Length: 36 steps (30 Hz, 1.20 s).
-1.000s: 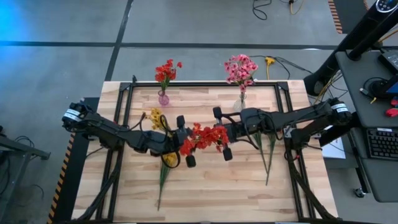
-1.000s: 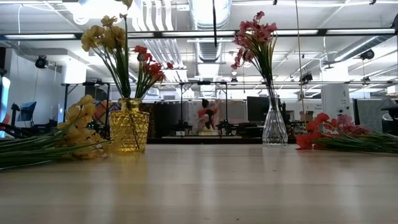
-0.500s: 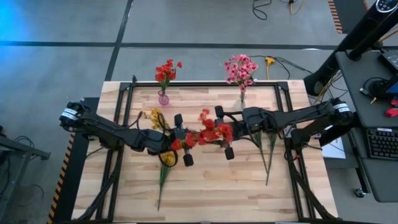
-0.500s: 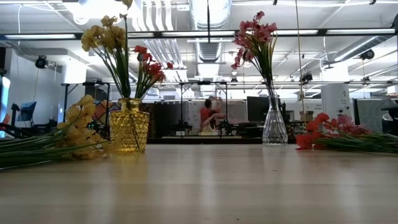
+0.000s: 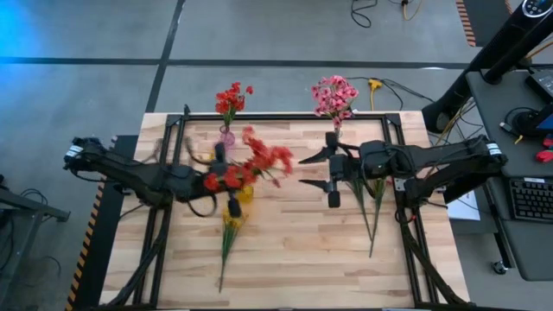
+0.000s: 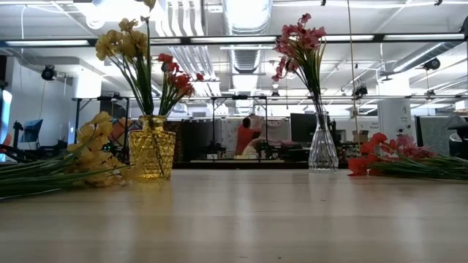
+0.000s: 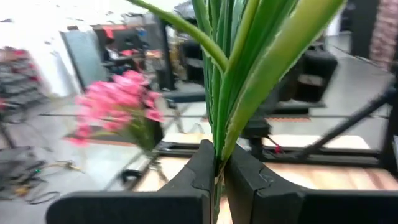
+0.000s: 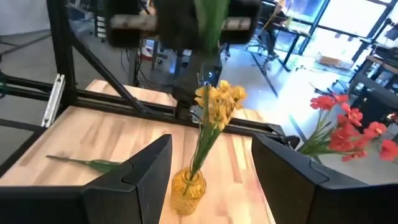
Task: Sort flowers into vase by color
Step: Put the left red flower into the purple flower vase
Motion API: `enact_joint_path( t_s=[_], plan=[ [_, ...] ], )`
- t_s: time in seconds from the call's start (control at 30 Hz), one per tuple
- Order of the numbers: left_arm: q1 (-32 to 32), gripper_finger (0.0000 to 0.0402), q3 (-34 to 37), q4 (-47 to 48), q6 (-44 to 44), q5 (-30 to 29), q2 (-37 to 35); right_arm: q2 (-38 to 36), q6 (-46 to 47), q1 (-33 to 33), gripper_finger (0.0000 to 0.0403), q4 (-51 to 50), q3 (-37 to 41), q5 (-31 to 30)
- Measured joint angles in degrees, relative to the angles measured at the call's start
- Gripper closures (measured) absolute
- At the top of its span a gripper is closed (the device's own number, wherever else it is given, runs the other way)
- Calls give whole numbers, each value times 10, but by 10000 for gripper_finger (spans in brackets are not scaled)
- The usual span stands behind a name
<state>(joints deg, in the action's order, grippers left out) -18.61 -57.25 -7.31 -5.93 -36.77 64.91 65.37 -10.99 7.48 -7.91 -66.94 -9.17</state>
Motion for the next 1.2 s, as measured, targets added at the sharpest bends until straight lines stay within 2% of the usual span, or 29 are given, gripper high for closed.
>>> enact_joint_path(
  t_s=[0.17,0.33,0.47,0.6,0.8,1.0,1.1,1.2],
  plan=[
    [18,399,0,58,-39,-28,-81,-4,-1,-18,188,-19,0,1],
    [80,399,0,135,-39,-29,-146,13,-1,-65,188,-51,0,30],
    [140,399,0,181,-34,-21,-170,24,-14,-115,188,-58,0,79],
    [191,400,0,206,-38,-16,-180,33,-35,-147,188,-56,0,94],
    [269,400,7,220,-35,-15,-177,43,-52,-166,188,-50,4,99],
    [335,400,23,198,-18,64,-178,46,-51,-205,188,-50,6,243],
    [357,400,45,171,-17,64,-187,45,-56,-220,188,-51,9,246],
    [371,400,75,131,-18,88,-197,45,-72,-228,188,-51,22,246]
  ],
)
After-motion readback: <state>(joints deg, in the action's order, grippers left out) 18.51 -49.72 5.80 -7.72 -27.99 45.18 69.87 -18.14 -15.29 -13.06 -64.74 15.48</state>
